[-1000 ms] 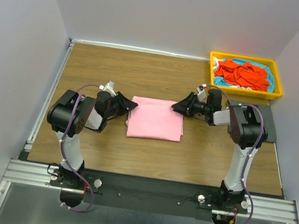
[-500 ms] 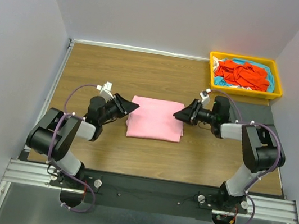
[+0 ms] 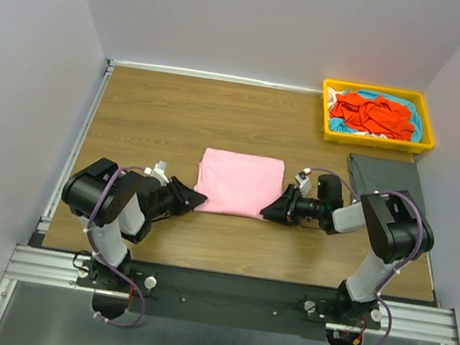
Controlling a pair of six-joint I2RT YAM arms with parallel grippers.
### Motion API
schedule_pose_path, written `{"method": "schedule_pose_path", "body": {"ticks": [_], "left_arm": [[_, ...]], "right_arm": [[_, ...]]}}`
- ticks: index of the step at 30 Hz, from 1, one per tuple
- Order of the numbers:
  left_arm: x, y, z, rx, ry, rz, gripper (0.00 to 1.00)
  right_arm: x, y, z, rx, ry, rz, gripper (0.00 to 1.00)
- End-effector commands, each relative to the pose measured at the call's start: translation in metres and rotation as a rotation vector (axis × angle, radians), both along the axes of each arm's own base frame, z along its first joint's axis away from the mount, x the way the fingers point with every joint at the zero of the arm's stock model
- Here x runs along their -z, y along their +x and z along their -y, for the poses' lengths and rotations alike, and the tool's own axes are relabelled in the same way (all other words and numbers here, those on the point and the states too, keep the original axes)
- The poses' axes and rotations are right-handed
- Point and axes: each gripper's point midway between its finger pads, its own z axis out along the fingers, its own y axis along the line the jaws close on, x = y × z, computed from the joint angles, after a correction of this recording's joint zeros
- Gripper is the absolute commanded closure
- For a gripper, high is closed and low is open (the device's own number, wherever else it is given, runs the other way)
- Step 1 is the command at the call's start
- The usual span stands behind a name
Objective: Fold and stack the t-shirts
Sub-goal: Fold the tshirt, then neatly place the folded tshirt to the corner
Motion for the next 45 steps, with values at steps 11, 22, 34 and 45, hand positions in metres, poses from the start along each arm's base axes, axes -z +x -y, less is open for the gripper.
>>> {"method": "schedule_pose_path", "body": {"ticks": [11,22,34,45], "left_arm": [[-0.059,0.005,-0.008,-0.045,-0.136,0.139,0.61],[-0.12,0.05,0.007,0.062,0.442,0.358,0.42],[-0.108,-0.019,0.173,0.571,1.024,0.584,0.3],[-0.038,-0.045,0.224,0.815,1.173,0.601,0.48]], "right_arm": [[-0.059,0.04,0.035,0.107,-0.286,0.285,0.49],[-0.109,0.067,0.12,0.453,-0.724,0.375,0.34],[-0.093,0.057,0.18,0.608,-1.015,0.267,0.02],[-0.063,0.048,0.181,0.559,-1.015,0.151,0.0]]}}
